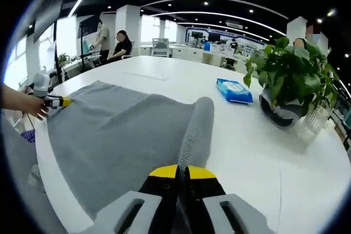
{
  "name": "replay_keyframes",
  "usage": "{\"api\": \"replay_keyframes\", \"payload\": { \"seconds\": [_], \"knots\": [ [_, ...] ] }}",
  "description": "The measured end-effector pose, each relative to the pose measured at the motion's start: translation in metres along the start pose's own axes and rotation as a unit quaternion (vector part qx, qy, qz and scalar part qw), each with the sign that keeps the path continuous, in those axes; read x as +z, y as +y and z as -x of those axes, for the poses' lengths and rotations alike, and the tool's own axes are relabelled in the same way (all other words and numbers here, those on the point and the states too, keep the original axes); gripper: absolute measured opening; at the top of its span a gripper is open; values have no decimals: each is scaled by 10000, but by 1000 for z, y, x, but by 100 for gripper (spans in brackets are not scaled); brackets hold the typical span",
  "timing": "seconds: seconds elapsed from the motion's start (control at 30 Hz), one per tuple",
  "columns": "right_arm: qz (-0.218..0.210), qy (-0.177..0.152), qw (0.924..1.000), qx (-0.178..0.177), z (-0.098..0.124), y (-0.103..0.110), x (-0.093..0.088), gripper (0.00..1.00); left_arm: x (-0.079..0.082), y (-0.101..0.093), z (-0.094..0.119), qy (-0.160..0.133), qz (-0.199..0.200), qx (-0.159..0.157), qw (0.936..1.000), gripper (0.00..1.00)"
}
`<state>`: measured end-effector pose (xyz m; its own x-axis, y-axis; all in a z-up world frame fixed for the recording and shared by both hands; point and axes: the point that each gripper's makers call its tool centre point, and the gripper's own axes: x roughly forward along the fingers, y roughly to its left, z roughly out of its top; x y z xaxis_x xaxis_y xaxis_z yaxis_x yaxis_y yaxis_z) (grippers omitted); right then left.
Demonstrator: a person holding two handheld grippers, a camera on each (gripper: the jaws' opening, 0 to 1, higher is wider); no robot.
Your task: Open the folded towel by lifting each exposed corner and separating the folded layers until the towel lies flat within the target outline without major curled edges
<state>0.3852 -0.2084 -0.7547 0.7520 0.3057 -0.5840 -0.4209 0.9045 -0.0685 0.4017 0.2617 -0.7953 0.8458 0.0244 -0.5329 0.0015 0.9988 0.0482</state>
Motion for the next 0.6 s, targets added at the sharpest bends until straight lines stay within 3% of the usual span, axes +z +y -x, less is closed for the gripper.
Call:
{"api": "replay_keyframes", "payload": {
  "seconds": [0.17, 0.37, 0.5, 0.6],
  "knots": [
    [-133, 108, 9993, 325, 3, 20, -8, 1, 0, 1, 0, -28, 3, -11, 10000, 2],
    [-256, 326, 9983, 422, 4, 33, -22, 1, 0, 2, 0, -48, 88, -6, 9999, 2],
    [-194, 146, 9991, 347, 4, 27, -12, 5, 0, 1, 0, -59, 74, -13, 10000, 2],
    [-331, -65, 9992, 225, 1, 16, 2, 14, 0, 1, 1, -88, 103, -2, 9999, 2]
  ]
}}
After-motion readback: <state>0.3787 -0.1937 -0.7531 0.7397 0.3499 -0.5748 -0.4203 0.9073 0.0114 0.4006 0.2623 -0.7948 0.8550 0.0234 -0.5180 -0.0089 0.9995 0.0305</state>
